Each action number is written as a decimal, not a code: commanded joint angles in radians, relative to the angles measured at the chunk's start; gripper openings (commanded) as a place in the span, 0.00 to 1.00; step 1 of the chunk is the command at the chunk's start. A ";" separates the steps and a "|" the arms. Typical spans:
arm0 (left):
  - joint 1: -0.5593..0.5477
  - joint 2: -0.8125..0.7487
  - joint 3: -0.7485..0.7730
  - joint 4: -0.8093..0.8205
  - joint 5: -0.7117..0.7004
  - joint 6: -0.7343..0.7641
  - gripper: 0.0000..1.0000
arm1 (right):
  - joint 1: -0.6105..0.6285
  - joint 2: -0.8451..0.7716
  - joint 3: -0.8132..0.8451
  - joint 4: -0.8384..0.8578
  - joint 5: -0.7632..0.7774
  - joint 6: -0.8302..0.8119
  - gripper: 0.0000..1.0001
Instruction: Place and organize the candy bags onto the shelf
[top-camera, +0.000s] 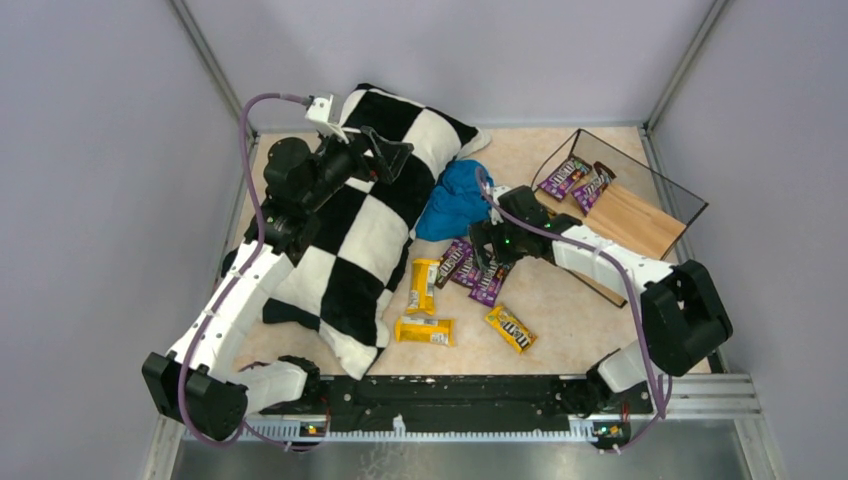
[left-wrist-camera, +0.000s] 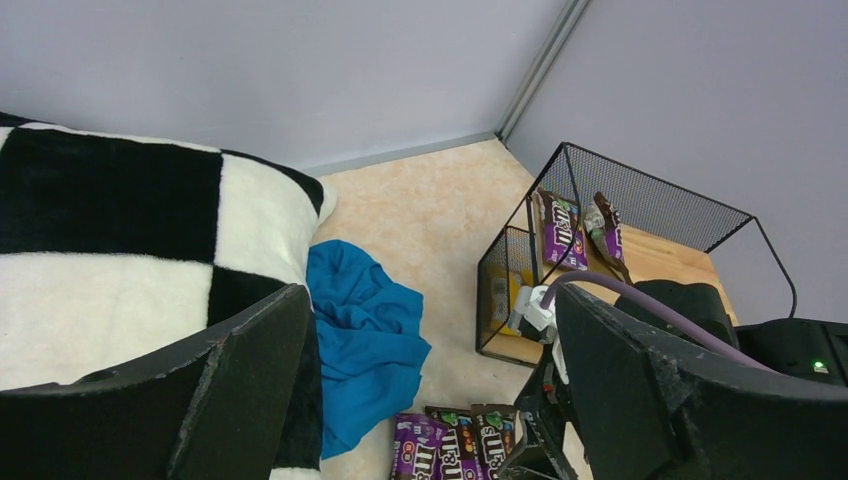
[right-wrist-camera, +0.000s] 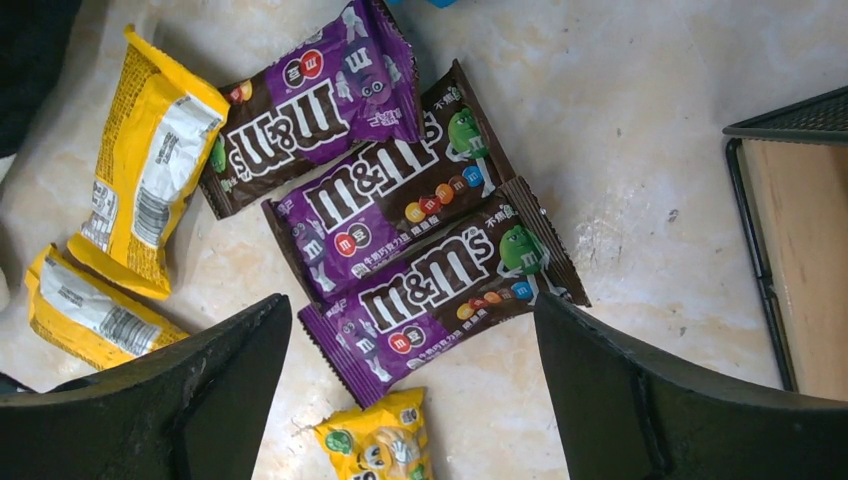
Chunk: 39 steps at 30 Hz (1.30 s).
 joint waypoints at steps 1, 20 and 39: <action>-0.004 0.004 -0.004 0.049 0.012 0.004 0.99 | -0.010 0.009 -0.025 0.107 -0.004 0.085 0.90; -0.003 0.013 -0.002 0.044 0.012 0.004 0.99 | 0.135 0.034 -0.148 0.251 -0.028 0.369 0.78; 0.003 -0.054 0.006 -0.027 -0.265 0.048 0.99 | 0.600 0.309 0.280 -0.406 0.743 0.380 0.71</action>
